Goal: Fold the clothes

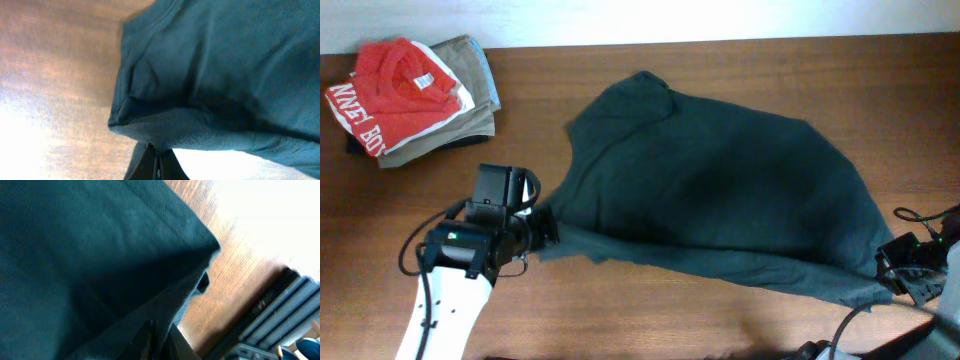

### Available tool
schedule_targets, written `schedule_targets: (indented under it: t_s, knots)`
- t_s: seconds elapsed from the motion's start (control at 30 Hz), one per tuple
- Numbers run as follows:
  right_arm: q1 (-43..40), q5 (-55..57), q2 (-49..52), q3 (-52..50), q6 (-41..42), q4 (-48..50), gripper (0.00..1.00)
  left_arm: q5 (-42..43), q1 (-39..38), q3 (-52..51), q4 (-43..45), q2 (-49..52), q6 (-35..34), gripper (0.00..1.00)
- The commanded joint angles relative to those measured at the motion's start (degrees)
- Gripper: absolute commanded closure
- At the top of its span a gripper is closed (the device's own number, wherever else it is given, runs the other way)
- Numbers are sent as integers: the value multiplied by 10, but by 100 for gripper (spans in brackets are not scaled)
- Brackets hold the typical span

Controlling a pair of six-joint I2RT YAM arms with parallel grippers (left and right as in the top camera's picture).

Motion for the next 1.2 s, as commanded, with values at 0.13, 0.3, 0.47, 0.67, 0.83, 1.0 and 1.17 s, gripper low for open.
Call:
schedule_targets:
  t_s: [0.13,0.3,0.47,0.67,0.83,1.0,1.17]
  knots:
    - [3,-16,-108,12,7,-5,88,-30,-1,69,59,0,24,99]
    - [3,-16,-119,12,33,19,96,-52,-1,69,113,8,24,99]
    - [3,-34,-119,13,54,48,87,-53,-1,69,136,49,24,99]
    - [3,-35,-119,13,45,43,80,-49,-1,69,135,106,24,99]
    - [3,-33,-114,11,22,41,61,-49,-1,69,136,113,24,99]
    - [3,-16,-81,-16,16,18,61,-49,-1,69,135,114,24,99]
    - [3,-17,-34,-76,15,26,62,-49,-1,69,135,114,24,99]
